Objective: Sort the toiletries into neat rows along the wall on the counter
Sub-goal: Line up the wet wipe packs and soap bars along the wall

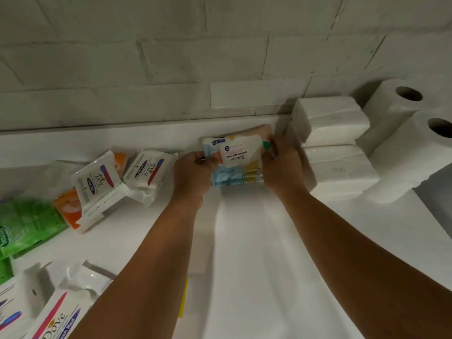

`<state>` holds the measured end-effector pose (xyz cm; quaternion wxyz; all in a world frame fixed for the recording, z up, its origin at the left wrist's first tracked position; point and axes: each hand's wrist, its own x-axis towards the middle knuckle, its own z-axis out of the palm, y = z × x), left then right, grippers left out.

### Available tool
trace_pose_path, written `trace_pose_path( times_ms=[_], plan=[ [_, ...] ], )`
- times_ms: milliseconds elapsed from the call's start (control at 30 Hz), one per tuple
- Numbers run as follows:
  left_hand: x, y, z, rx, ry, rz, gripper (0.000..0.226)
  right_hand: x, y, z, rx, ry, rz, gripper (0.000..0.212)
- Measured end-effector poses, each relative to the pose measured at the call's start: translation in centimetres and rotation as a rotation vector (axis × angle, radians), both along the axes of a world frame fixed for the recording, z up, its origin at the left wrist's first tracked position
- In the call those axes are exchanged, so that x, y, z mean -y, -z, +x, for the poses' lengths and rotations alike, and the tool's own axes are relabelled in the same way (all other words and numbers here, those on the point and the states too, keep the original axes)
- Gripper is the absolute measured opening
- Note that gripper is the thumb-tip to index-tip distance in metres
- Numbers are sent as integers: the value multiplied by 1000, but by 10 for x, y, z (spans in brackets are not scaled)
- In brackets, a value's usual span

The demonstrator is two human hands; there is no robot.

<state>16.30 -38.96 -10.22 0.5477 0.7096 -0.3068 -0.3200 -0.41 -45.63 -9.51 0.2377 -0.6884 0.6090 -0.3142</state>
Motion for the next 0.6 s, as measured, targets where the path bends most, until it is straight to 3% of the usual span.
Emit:
trace_pose_path(
  times_ms=[133, 267, 400, 600],
  plan=[
    [13, 1, 2, 197, -14, 28, 24, 3, 17, 6, 4, -6, 46, 20],
    [19, 5, 4, 235, 15, 37, 26, 7, 30, 5, 31, -42, 82, 37],
    [21, 10, 3, 156, 30, 39, 30, 3, 19, 4, 157, -81, 152, 29],
    [22, 9, -4, 248, 46, 48, 29, 7, 18, 1, 163, -129, 196, 27]
  ],
)
